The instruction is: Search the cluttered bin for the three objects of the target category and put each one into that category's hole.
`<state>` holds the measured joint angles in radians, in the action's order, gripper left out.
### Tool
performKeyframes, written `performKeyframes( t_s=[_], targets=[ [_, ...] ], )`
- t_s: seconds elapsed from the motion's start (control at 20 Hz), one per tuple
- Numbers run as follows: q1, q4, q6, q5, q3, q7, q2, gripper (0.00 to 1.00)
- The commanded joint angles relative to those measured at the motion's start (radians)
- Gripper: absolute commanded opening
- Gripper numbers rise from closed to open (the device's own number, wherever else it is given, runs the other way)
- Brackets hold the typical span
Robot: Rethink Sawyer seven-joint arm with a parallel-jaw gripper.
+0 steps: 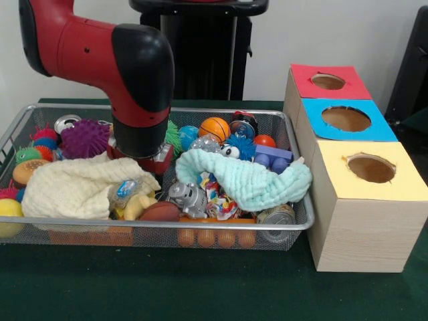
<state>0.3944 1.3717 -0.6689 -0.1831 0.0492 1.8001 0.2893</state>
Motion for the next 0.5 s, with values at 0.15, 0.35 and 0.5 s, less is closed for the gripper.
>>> performKeyframes(
  t_s=[0.15, 0.35, 0.5],
  targets=[
    [0.05, -0.125, 0.092, -0.101, -0.152, -0.13, -0.072, 1.0],
    [0.046, -0.058, 0.075, -0.095, -0.152, -0.082, -0.031, 1.0],
    [0.05, 0.022, 0.004, -0.079, -0.156, -0.08, 0.033, 1.0]
  ],
)
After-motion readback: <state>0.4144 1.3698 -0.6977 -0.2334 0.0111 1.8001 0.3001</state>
